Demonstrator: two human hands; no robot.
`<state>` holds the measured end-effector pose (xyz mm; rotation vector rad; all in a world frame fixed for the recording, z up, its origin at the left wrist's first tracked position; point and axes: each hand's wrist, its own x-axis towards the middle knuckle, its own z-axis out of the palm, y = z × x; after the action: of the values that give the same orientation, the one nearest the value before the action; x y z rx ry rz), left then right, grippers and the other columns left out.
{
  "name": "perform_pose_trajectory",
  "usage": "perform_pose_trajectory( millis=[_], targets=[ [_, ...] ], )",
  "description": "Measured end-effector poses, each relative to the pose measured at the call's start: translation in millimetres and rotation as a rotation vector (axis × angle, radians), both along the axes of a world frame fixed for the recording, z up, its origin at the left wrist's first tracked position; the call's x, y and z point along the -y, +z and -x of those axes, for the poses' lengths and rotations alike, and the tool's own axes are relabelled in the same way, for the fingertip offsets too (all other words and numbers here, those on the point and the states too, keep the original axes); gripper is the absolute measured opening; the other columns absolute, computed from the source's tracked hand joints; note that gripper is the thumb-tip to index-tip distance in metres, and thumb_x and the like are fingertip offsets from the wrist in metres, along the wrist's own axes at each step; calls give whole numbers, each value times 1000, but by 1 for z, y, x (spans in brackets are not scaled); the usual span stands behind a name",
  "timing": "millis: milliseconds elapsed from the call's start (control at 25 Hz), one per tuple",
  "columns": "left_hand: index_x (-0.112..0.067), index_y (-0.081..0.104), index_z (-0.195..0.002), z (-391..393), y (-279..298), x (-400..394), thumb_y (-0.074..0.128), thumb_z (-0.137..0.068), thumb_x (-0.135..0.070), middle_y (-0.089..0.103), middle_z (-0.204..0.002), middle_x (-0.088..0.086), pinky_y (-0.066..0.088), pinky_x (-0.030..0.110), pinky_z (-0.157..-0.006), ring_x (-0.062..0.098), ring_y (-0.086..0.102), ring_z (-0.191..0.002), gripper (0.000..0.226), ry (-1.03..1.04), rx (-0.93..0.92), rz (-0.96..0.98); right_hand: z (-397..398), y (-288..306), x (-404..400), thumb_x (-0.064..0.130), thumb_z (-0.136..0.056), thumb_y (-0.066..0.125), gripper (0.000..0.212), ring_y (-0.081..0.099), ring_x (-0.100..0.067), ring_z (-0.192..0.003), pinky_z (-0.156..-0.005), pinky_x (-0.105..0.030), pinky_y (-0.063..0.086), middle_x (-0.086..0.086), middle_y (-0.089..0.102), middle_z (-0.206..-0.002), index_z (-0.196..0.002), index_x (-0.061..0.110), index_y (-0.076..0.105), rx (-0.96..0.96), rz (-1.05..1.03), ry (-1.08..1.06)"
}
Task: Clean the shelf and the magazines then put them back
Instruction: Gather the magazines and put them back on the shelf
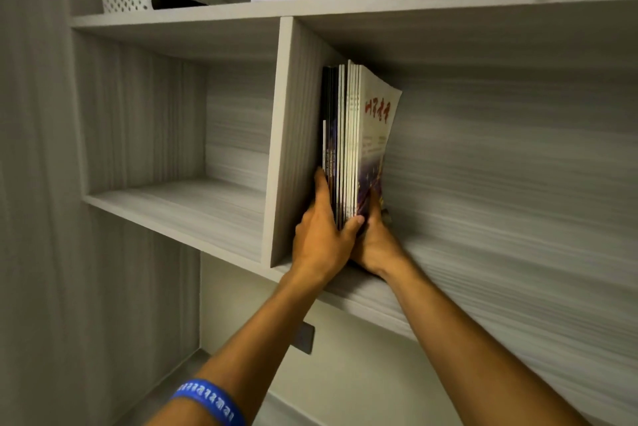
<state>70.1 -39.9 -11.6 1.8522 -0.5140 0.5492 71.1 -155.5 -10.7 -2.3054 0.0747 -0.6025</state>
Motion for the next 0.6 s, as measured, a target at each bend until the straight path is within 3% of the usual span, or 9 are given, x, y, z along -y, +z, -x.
perform_pose_trajectory(
  millis=[120,240,400,480,600],
  targets=[
    [-43,-14,-149,3,0,2,61,-89,-46,50,-142,5,45,51,-102,30,53,-124,95,52,-43,-83,9,7,-7,42,-86,64,100,49,-36,-121,-98,-46,46,-14,33,-150,-147,44,-14,-39,24,-4],
    [-32,9,-152,5,-2,-3,60,-88,-47,54,-138,4,47,50,-101,26,54,-123,84,138,49,-102,28,14,-14,35,-91,59,93,50,-36,-118,-91,-41,46,-18,30,-150,-151,32,-12,-54,160,-76],
    [-25,27,-150,37,-32,-24,53,-92,-37,46,-145,-2,44,45,-105,16,46,-131,64,-20,164,-36,81,9,-27,32,-89,62,82,48,-33,-124,-96,-40,44,-11,36,-150,-153,28,10,-72,314,-21],
    [-20,34,-147,65,-54,-38,52,-95,-27,44,-146,-2,44,41,-105,13,44,-132,56,-69,260,120,116,-6,-35,35,-94,57,72,44,-28,-130,-100,-39,41,-7,37,-152,-152,24,18,78,424,-20],
    [-18,45,-140,103,-110,-68,53,-96,-19,49,-140,-5,47,32,-100,8,48,-125,45,-29,168,171,171,-68,-51,20,-92,60,49,46,-18,-129,-107,-30,39,-4,49,-141,-139,11,47,455,269,148]
  ],
)
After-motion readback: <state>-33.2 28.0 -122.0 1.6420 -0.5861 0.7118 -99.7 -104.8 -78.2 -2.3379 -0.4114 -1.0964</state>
